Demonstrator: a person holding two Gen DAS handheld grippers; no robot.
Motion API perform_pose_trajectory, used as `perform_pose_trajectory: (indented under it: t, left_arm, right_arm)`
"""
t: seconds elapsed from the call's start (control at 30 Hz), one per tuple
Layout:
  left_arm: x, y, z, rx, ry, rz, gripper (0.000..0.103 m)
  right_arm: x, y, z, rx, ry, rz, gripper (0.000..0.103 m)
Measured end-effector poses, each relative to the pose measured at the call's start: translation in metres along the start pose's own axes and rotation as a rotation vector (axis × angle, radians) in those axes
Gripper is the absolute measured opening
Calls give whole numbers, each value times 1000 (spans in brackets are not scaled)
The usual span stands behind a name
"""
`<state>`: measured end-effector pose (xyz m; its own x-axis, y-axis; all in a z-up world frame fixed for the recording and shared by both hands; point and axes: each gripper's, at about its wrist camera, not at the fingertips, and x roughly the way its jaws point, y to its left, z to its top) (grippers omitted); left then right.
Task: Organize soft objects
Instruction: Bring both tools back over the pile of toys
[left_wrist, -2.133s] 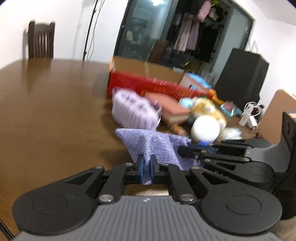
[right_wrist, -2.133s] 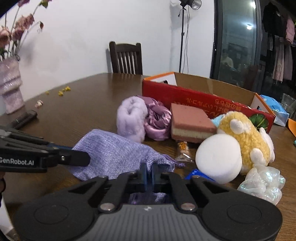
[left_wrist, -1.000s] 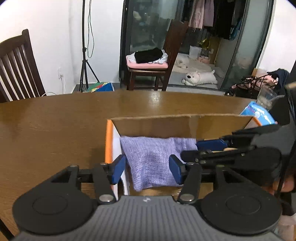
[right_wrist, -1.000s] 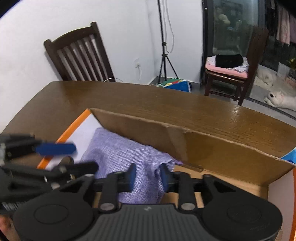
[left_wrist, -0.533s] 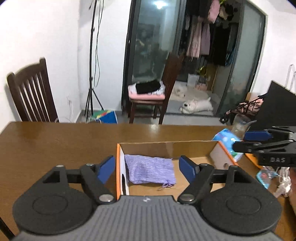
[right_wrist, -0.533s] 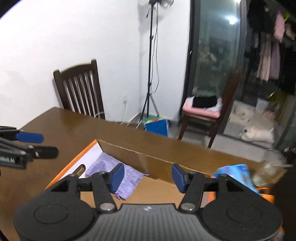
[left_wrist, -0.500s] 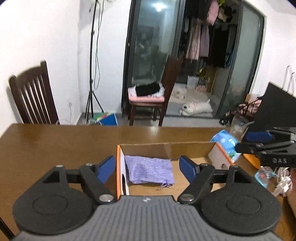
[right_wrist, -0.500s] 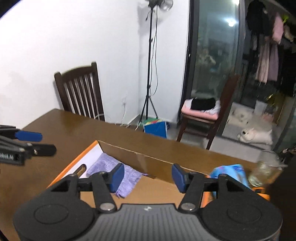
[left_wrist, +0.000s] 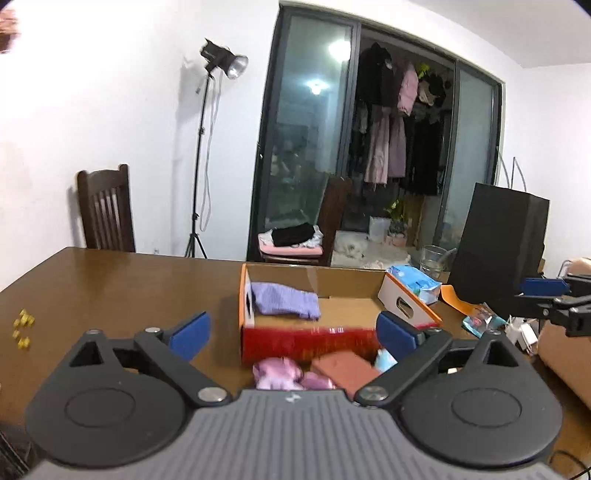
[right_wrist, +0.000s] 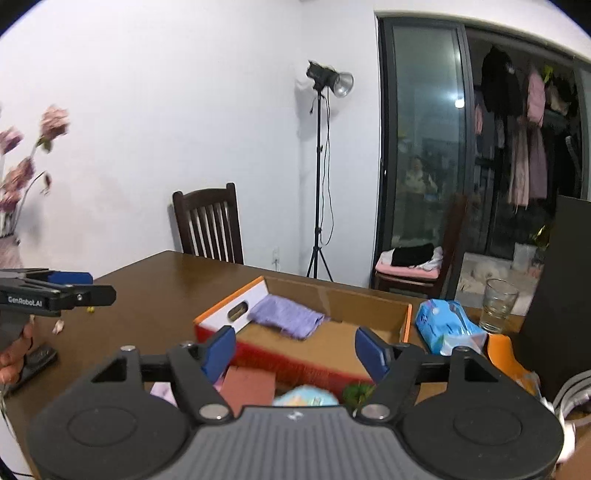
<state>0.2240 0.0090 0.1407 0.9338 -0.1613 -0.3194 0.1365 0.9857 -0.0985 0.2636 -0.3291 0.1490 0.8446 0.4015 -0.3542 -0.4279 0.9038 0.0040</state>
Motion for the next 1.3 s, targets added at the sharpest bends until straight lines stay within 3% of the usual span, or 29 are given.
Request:
perform_pose_trajectory:
  t: [0.1,0.3,0.47,0.63,0.93,1.1,1.3]
  left_arm:
    - [-29,-10,-29,9,-27,-1,103]
    - [-67,-26,-91,37,-1,-15,103]
    - [-58,-40,-125,78,89,-48,103]
    - [-33,-50,-135,93,109,-25,103]
    - [-10,-53,-137,107,104,-67,103]
    - [9,-51,-130,106,129,-34,103]
    - [42,-53,-109,43,160,-130,103]
  right_arm:
    - [-29,18,-33,22,-48,-7,80]
    - [-69,49,-104,80,-56,-47,82]
    - [-79,52,-141,134,-20,-80,83]
    - [-58,52,-161,108,23,-164,83]
    - [-22,51,-165,117,77,-173,83]
    - [-15,44,-167,137,74,-158,83]
    - [3,28,-150,99,112,-183,83]
